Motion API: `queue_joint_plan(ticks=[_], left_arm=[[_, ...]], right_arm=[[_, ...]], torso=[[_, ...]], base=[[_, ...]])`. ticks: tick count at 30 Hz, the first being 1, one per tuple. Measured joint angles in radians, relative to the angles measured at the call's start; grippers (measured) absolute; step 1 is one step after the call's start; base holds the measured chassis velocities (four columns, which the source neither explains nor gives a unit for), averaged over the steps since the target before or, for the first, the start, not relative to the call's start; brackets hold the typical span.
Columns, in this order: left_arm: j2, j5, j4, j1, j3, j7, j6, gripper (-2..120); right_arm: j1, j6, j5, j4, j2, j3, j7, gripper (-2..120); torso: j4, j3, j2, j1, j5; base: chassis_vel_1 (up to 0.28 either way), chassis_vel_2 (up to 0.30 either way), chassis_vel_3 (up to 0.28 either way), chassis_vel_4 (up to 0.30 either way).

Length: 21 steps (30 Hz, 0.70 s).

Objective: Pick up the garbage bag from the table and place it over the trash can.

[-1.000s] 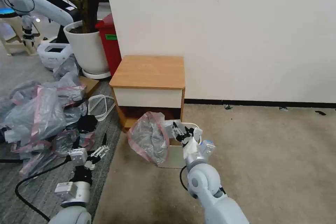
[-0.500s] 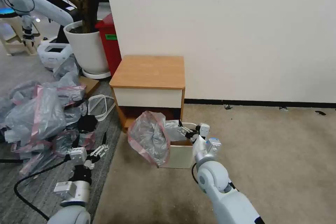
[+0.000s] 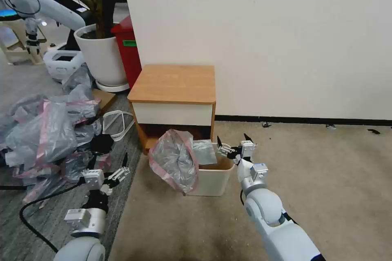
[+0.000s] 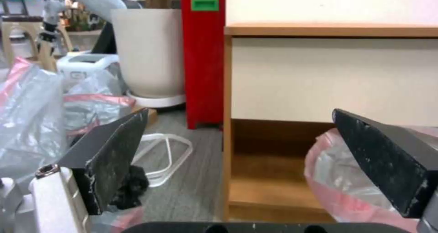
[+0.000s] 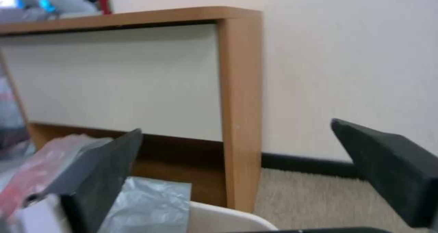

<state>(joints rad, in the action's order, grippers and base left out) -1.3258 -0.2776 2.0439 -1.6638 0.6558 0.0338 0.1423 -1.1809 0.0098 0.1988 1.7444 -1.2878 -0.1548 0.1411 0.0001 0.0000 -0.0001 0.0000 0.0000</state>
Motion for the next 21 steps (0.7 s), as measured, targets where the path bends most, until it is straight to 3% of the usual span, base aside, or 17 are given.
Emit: queue_joint_plan(ticks=[5,9,21], left_arm=[[0.012,-0.017,0.028,-0.005,-0.005,-0.005,-0.031,100],[0.037,-0.096,0.076,-0.008,-0.010,-0.006,-0.091,100],[0.044,-0.116,0.098,-0.004,-0.022,-0.022,-0.117,100]], right_arm=[[0.011,-0.010,-0.019,0.000,0.040,0.023,-0.028,100],[0.004,-0.007,-0.028,0.004,0.067,0.028,-0.046,100],[0.025,0.004,-0.101,-0.030,0.111,0.033,-0.076,100]], torso=[[0.0000,0.000,0.000,0.000,0.0000],[-0.0001,0.000,0.000,0.000,0.0002],[-0.0001,0.000,0.000,0.000,0.0001]], base=[[0.000,0.000,0.000,0.000],[0.000,0.000,0.000,0.000],[0.000,0.000,0.000,0.000]])
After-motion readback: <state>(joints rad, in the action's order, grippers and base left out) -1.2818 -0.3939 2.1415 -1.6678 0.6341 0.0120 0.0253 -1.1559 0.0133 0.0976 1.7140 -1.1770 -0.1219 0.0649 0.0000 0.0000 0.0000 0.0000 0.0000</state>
